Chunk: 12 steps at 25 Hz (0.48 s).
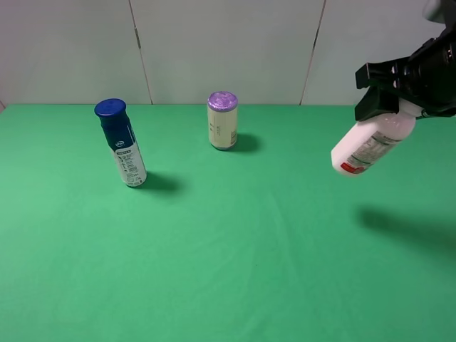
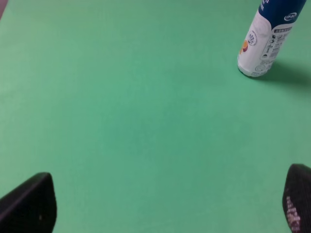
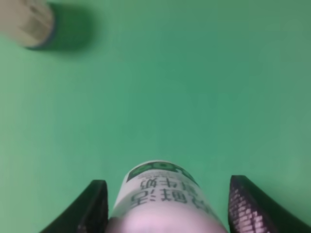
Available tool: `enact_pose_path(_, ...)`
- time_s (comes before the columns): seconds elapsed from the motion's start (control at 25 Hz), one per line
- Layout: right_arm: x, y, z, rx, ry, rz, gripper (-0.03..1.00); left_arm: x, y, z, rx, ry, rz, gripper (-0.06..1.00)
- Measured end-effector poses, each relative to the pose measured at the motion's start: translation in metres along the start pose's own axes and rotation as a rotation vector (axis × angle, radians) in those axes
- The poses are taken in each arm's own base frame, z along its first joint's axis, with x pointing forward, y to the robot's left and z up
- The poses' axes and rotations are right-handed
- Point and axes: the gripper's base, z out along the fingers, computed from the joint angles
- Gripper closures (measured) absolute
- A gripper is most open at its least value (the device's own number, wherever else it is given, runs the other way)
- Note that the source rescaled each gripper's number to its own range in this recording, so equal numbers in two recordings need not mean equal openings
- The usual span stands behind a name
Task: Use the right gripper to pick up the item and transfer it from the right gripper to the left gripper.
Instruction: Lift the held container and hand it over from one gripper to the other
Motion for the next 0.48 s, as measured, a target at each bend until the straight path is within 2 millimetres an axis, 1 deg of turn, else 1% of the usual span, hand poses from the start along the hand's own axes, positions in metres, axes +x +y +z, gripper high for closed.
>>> enact_pose_path(0.48, -0.004, 0.03, -0.006, -0.336, -0.054, -0.023, 0.97, 0.0, 0.0, 0.0, 0.0, 0.0, 0.0, -0.05)
